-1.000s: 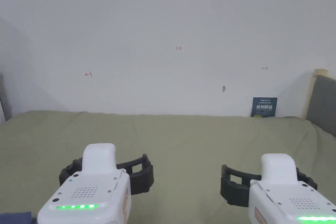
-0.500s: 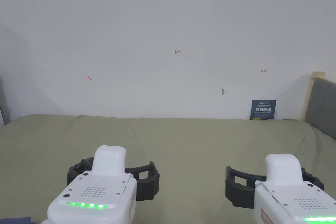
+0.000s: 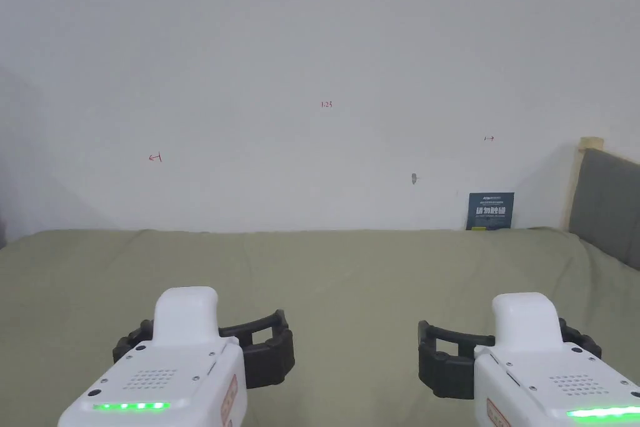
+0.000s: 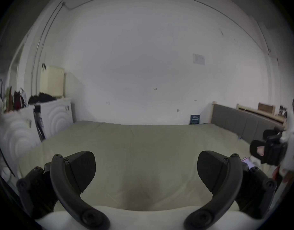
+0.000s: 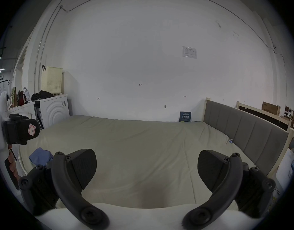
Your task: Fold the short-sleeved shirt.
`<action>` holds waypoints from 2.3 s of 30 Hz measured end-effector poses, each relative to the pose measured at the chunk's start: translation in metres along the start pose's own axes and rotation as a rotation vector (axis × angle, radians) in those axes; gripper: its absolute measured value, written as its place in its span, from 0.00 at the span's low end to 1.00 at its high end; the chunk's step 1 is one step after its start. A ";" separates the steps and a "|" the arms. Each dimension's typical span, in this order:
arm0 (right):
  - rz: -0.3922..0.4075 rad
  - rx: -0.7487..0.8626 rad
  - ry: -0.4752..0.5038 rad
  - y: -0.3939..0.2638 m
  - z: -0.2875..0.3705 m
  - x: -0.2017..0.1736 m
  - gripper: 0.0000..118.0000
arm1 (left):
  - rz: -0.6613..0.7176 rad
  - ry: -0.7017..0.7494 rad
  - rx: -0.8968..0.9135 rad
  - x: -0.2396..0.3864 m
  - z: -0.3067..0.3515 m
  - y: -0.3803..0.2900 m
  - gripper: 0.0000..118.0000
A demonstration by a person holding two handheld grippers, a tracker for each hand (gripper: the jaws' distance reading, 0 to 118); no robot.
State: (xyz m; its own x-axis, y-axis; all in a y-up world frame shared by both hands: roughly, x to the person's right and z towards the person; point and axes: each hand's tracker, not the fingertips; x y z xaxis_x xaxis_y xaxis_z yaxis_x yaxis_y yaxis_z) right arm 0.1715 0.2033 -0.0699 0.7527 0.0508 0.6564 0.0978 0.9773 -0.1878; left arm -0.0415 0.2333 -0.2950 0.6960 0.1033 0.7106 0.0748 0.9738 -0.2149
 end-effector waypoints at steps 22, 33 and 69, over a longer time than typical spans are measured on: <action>0.012 0.000 0.014 0.007 -0.007 0.006 1.00 | -0.114 0.152 -0.072 0.004 -0.008 0.011 1.00; 0.018 0.003 0.018 0.010 -0.006 0.002 1.00 | -0.082 0.220 -0.005 -0.002 0.014 0.013 1.00; 0.015 0.014 0.015 0.012 -0.008 0.002 1.00 | -0.141 0.175 -0.015 0.007 0.016 0.006 1.00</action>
State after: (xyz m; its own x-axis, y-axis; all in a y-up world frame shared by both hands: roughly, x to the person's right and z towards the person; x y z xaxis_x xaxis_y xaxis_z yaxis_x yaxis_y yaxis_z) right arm 0.1789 0.2132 -0.0768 0.7640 0.0628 0.6422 0.0771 0.9793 -0.1874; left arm -0.0480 0.2430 -0.2806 0.7910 -0.0714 0.6076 0.1895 0.9729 -0.1324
